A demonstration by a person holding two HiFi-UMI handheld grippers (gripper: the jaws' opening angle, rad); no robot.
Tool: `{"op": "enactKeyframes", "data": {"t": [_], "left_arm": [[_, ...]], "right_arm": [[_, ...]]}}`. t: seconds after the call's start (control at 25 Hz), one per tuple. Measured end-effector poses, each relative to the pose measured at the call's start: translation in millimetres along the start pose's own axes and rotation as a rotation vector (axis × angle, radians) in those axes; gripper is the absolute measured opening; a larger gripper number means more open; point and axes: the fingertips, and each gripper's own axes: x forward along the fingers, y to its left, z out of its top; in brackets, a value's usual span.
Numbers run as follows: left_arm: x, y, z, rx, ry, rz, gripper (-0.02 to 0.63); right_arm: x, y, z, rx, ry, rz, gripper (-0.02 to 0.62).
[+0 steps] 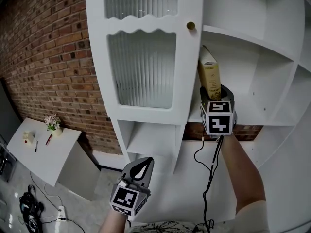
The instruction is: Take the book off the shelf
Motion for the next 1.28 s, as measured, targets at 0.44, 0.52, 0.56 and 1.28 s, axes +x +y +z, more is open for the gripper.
{"op": "enactKeyframes", "data": {"t": [0.44,0.52,0.56,1.28], "left_arm": [[-45.2,-5.8,-6.9,-0.020,0.028,-0.047,0.015],[-52.0,-5.0,-8.9,-0.038,0.043,-0.057,0.015],[-54.6,-5.1,-8.7,-0.041,0.041,-0.064,0.015],[-115.4,-14.8,-22.1,-0.044,0.038,-0.112,0.014]], "right_arm": [[-98.3,19.1,20.0,-0.001,-0.092,-0.046,0.222],[-117.5,26.4,23.2,0.007,-0.102,-0.044,0.222],[-127.8,29.3,24.6,0.006,-0.108,-0.049,0.221],[-259.2,141.1,-72.1,0.155,-0.016,0.078,0.222]]}}
